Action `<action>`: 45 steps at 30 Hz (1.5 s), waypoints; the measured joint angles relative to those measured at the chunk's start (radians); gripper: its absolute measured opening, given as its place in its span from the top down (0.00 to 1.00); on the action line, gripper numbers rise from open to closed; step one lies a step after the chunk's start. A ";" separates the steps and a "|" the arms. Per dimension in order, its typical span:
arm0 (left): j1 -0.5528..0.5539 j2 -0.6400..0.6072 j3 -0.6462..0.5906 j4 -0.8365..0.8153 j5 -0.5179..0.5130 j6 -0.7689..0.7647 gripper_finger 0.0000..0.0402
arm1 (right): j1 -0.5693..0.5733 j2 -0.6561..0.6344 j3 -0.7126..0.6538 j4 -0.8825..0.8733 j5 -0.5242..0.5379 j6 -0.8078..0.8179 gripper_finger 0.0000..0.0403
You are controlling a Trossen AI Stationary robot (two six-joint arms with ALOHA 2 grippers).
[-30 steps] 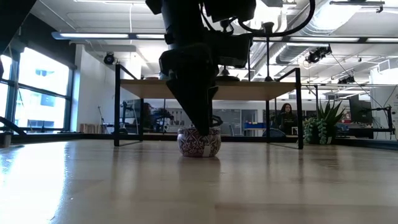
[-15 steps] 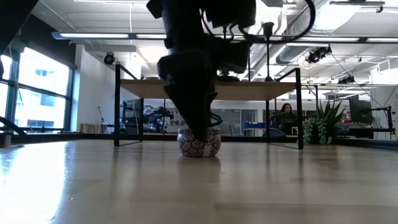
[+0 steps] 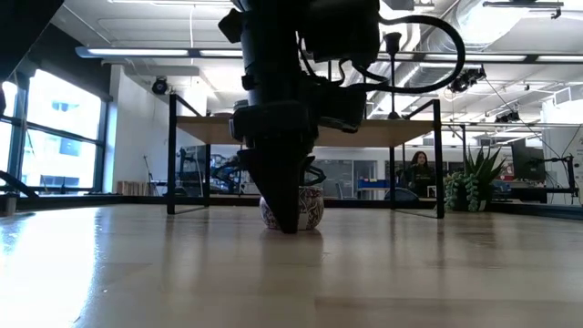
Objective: Pick & Place candle stick holders
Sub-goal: Put the red patterned scented candle on the shelf
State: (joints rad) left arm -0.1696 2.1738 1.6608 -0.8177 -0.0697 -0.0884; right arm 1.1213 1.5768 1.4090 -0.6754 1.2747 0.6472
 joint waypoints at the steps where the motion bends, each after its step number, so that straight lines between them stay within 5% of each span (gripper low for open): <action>1: 0.000 0.000 0.000 -0.001 -0.001 -0.002 0.03 | 0.000 0.000 0.000 0.000 0.000 0.000 0.09; 9: -0.001 0.000 -0.002 0.003 -0.007 -0.044 0.05 | 0.000 0.000 0.000 -0.001 0.000 0.000 0.09; 18: -0.002 0.001 -0.002 0.012 -0.011 -0.058 0.28 | 0.000 0.000 0.000 -0.002 0.000 0.000 0.09; 26: -0.033 0.000 0.004 -0.006 -0.042 -0.061 0.28 | 0.000 0.000 0.000 -0.005 -0.006 0.000 0.09; 34: -0.135 -0.001 0.156 -0.265 -0.231 -0.073 0.27 | 0.000 0.000 0.000 -0.005 -0.007 0.000 0.09; 45: -0.253 0.000 0.406 -0.658 -0.352 -0.226 0.27 | 0.000 0.000 0.000 -0.004 -0.010 0.008 0.09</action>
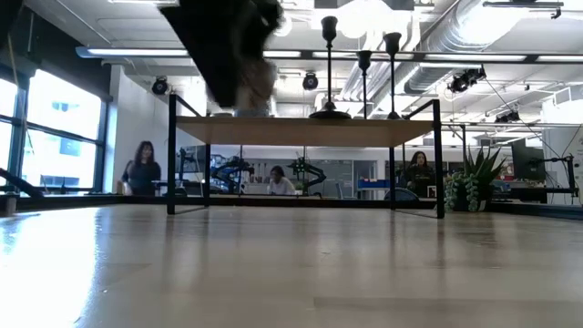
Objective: Pick & Place candle stick holders
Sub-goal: Put the red patterned scented candle on the shelf
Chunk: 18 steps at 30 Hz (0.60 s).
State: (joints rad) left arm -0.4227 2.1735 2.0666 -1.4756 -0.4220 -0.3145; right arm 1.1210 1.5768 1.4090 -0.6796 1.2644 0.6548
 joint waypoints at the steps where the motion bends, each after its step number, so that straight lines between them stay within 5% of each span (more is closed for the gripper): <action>1: -0.009 0.000 0.025 -0.052 -0.007 -0.024 0.27 | 0.000 0.000 0.000 0.000 0.000 0.000 0.09; 18: -0.008 -0.164 0.062 -0.096 -0.065 -0.098 0.27 | 0.000 0.000 0.000 0.007 -0.001 0.002 0.09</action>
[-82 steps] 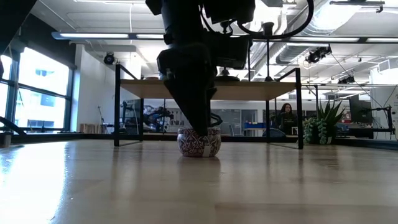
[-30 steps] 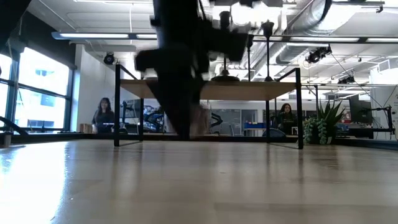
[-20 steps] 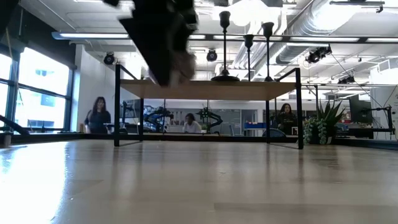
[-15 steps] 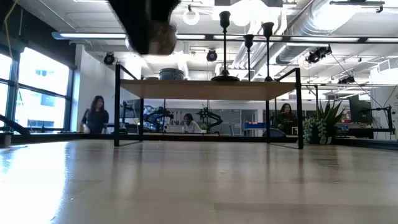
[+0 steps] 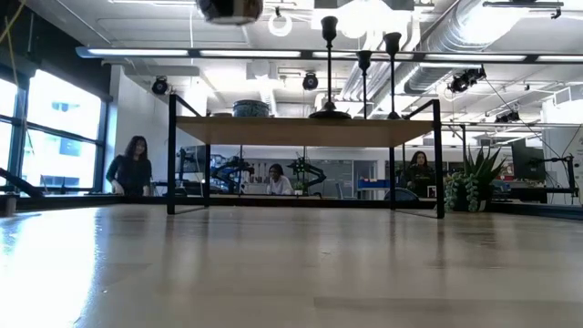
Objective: Pick & Place candle stick holders
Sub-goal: Put the red patterned scented candle on the shelf
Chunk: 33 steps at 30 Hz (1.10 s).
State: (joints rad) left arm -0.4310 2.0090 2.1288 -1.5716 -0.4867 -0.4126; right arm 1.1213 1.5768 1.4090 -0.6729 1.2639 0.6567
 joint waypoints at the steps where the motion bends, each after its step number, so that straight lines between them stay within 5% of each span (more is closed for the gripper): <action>1: 0.006 -0.017 0.000 -0.001 -0.012 -0.004 0.27 | 0.000 0.000 0.000 0.000 -0.002 0.000 0.09; 10: 0.109 -0.164 0.000 0.000 -0.088 -0.012 0.27 | 0.000 0.000 0.000 -0.001 -0.032 0.038 0.09; 17: 0.257 -0.232 -0.031 0.000 0.004 -0.003 0.27 | 0.000 0.000 0.000 0.000 -0.031 0.043 0.09; 26: 0.448 -0.324 -0.286 0.017 0.130 0.012 0.27 | 0.000 0.005 0.000 0.002 -0.040 0.047 0.09; 33: 0.522 -0.384 -0.489 0.194 0.234 0.074 0.27 | 0.000 0.027 0.000 0.001 -0.040 0.042 0.09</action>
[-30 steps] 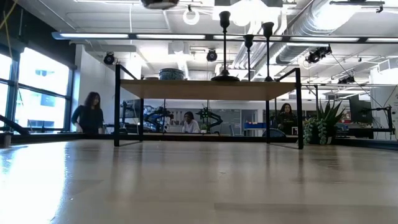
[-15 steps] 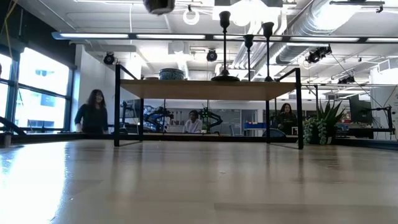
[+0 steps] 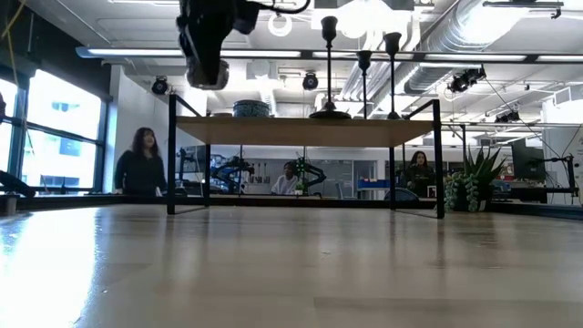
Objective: Pick & Place candle stick holders
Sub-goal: Put the red patterned scented candle on the shelf
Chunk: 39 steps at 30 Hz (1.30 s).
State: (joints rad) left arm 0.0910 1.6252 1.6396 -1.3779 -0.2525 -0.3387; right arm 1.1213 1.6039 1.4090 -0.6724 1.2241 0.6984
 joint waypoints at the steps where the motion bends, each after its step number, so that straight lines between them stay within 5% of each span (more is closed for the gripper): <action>1: 0.005 -0.006 -0.021 0.028 0.011 0.011 0.27 | 0.000 0.001 0.000 0.000 -0.002 -0.002 0.09; 14: 0.054 -0.018 -0.134 0.145 0.052 0.070 0.27 | 0.000 0.001 0.000 0.000 0.000 -0.007 0.09; 39: 0.140 -0.018 -0.139 0.189 0.065 0.133 0.27 | 0.000 0.000 0.000 0.001 -0.001 0.000 0.09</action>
State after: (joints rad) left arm 0.2310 1.6073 1.5005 -1.1886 -0.1875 -0.2058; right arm 1.1213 1.6039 1.4090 -0.6712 1.2236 0.6987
